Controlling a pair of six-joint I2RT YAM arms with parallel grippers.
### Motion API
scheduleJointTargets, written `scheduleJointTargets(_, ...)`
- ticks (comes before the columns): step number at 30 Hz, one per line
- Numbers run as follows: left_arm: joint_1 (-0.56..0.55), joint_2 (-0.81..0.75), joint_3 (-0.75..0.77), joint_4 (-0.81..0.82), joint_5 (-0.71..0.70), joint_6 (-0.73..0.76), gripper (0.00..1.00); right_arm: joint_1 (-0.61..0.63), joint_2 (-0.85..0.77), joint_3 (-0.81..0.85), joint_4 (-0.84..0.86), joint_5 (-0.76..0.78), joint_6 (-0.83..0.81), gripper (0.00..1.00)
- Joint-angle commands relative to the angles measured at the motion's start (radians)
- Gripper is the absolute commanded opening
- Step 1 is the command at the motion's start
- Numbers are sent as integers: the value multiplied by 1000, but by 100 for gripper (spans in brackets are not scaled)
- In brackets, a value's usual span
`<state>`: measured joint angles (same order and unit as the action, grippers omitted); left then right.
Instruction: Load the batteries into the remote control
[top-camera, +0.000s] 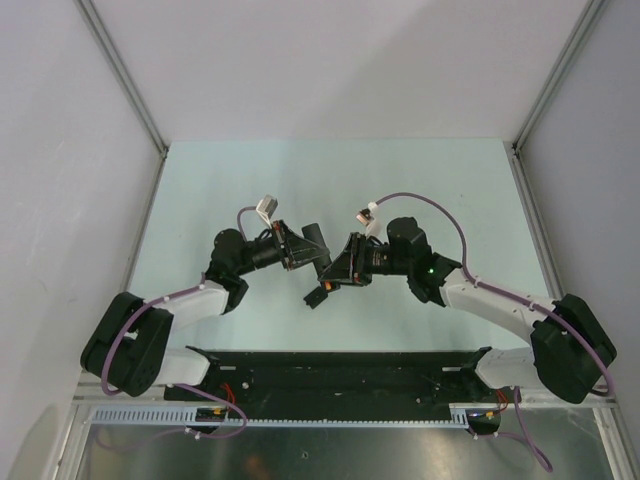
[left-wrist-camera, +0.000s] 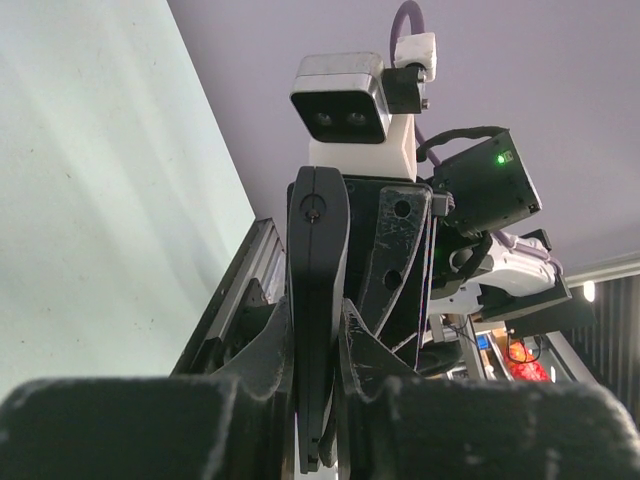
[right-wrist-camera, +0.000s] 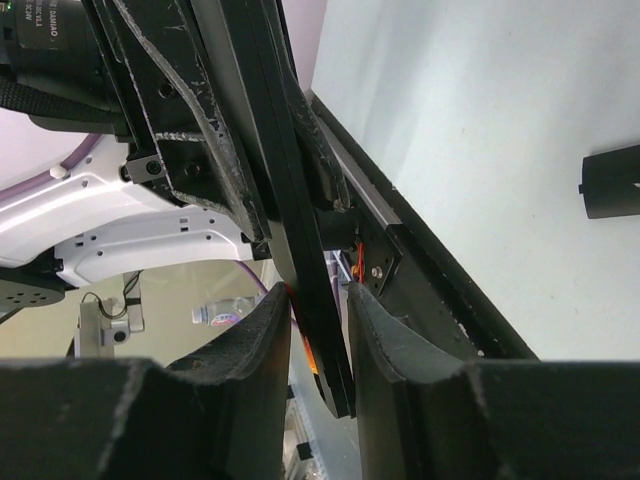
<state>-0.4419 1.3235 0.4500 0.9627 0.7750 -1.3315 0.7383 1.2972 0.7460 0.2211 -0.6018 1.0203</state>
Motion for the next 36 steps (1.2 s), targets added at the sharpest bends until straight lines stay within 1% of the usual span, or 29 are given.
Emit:
scheduleJointTargets(1, -8, -9, 64, 71, 7, -9, 0, 27, 27, -17, 21, 7, 7, 22)
scheduleJointTargets(4, -8, -6, 69, 77, 9, -14, 0, 38, 34, -20, 21, 5, 3, 17)
scheduleJointTargets(6, -8, -6, 73, 80, 7, -18, 0, 44, 37, -20, 17, 7, -9, 9)
scheduleJointTargets(7, -6, -6, 75, 85, 7, -20, 0, 46, 37, -20, 6, 10, -12, 0)
scheduleJointTargets(12, -8, -7, 75, 87, 10, -21, 0, 55, 34, -20, -19, 22, -31, 0)
scheduleJointTargets(13, -8, -7, 72, 87, 9, -20, 0, 55, 33, -20, -19, 23, -26, 4)
scheduleJointTargets(14, -8, -6, 67, 88, 10, -18, 0, 55, 31, -20, -14, 22, -25, 11)
scheduleJointTargets(15, -8, -4, 64, 88, 9, -17, 0, 52, 30, -20, -8, 16, -19, 20)
scheduleJointTargets(16, -8, -4, 61, 90, 7, -15, 0, 52, 25, -20, 0, 17, -9, 34)
scheduleJointTargets(18, -8, -1, 50, 90, 6, -12, 0, 46, 20, -20, 20, 19, 1, 43)
scheduleJointTargets(19, -8, -1, 43, 88, 6, -11, 0, 42, 14, -20, 24, 17, 14, 50)
scheduleJointTargets(22, -9, 5, 33, 90, 3, -6, 0, 29, 4, -11, 37, 17, 29, 58)
scheduleJointTargets(27, -9, 8, 35, 90, 3, -5, 0, 6, -15, 22, 23, 14, 26, 63)
scheduleJointTargets(31, -9, 13, 35, 91, 6, -3, 0, -16, -55, 49, 1, 14, 14, 73)
scheduleJointTargets(36, -9, 16, 30, 90, 4, 0, 0, -51, -122, 78, -60, 14, -20, 80)
